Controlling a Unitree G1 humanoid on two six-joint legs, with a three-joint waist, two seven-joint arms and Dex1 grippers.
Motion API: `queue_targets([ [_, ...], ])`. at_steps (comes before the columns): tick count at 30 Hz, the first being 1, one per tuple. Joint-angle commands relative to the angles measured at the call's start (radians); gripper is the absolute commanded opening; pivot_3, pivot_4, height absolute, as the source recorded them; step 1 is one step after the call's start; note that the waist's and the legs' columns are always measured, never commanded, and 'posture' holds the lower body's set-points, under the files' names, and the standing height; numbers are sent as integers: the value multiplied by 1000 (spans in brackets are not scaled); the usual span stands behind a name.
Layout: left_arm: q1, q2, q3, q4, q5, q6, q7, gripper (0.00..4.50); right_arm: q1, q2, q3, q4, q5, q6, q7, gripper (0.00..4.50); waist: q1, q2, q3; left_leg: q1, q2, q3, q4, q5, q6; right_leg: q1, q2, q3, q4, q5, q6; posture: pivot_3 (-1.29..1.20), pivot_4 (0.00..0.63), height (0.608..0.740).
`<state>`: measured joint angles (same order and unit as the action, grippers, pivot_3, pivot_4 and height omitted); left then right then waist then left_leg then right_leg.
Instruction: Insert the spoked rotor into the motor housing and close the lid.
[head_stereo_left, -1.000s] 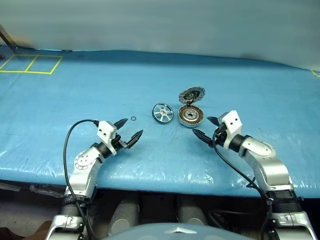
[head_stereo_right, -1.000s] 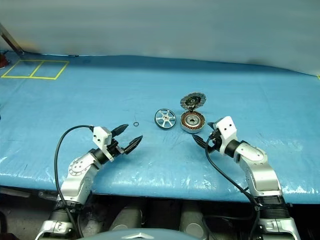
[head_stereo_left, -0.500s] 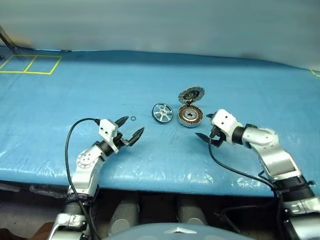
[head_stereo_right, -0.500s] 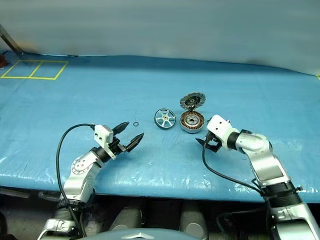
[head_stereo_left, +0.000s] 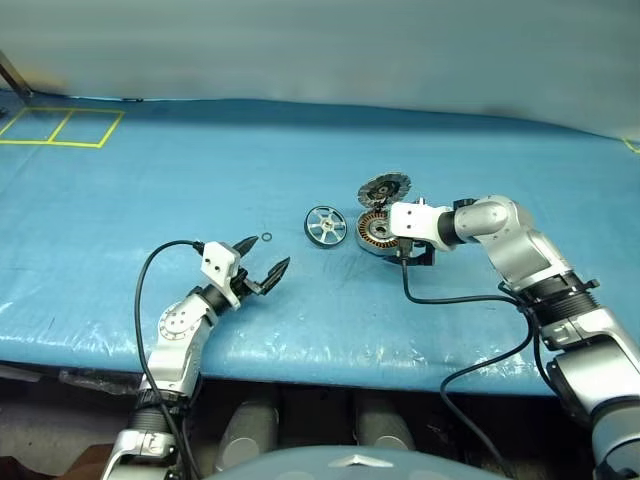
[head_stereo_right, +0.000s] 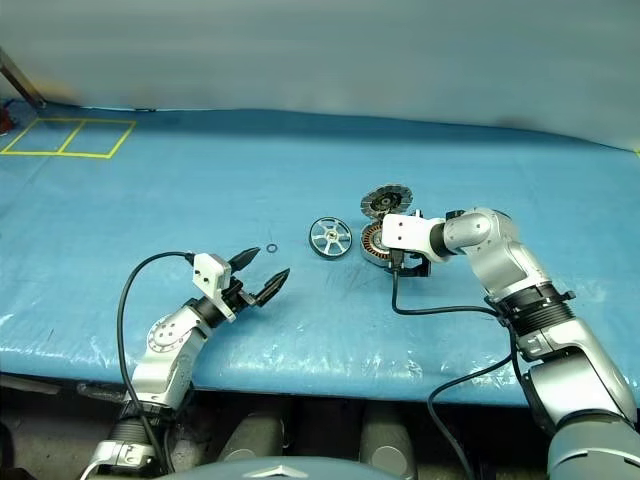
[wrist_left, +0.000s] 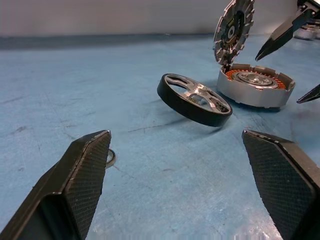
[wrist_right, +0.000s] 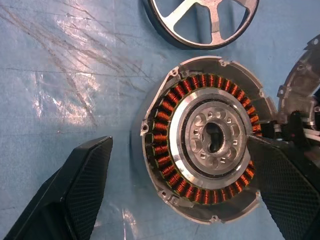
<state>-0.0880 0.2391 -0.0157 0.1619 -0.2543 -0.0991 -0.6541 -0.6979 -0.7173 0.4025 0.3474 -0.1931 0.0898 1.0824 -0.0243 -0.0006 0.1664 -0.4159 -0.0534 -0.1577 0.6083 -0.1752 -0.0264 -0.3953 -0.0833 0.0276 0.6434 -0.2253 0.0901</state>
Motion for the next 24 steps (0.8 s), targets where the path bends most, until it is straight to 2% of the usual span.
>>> queue_targets([
  [1, 11, 2, 13, -38, 0, -21, 13, 4500, -37, 14, 11, 29, -19, -31, 33, 4485, 0, 0, 0, 0, 0, 0, 0, 0, 0, 0, 0, 0, 0, 0, 0, 0, 150, 740],
  [7, 17, 2, 13, -42, 3, -22, 24, 4500, -25, 36, 25, 62, -35, -34, 62, 4485, 0, 0, 0, 0, 0, 0, 0, 0, 0, 0, 0, 0, 0, 0, 0, 0, 150, 740],
  [10, 13, 2, 11, -40, 7, -22, 28, 4500, -23, 48, 33, 112, -55, -45, 59, 3879, -1, 0, 0, 1, 0, 0, 0, 0, 0, 1, 0, 0, 0, 0, 0, 0, 150, 740],
  [13, 10, 2, 12, -38, 10, -23, 30, 4500, -11, 64, 19, 117, -54, -57, 34, 2912, 2, 0, 0, 2, 0, 0, 1, 0, 0, 2, 0, 0, 0, 0, 0, 0, 150, 740],
  [16, 10, 6, 14, -37, 14, -22, 33, 4500, 17, 64, 3, 79, -49, -55, 26, 2202, 1, 0, 0, 2, 0, 0, 0, 0, 0, 2, 0, 0, 0, 0, 0, 0, 150, 740],
  [19, 11, 9, 17, -36, 15, -22, 36, 4500, 58, 58, -19, 5, -55, -42, -5, 2199, 1, 0, 0, 2, 0, 0, 0, 0, 0, 2, 0, 0, 0, 0, 0, 0, 150, 740],
  [24, 13, 12, 11, -31, 19, -19, 37, 4500, 204, 40, -42, -265, -36, 60, 5, 2199, 3, 0, 0, 2, 0, -1, 0, -1, -1, 1, 0, 0, 0, 0, 0, 0, 150, 740],
])
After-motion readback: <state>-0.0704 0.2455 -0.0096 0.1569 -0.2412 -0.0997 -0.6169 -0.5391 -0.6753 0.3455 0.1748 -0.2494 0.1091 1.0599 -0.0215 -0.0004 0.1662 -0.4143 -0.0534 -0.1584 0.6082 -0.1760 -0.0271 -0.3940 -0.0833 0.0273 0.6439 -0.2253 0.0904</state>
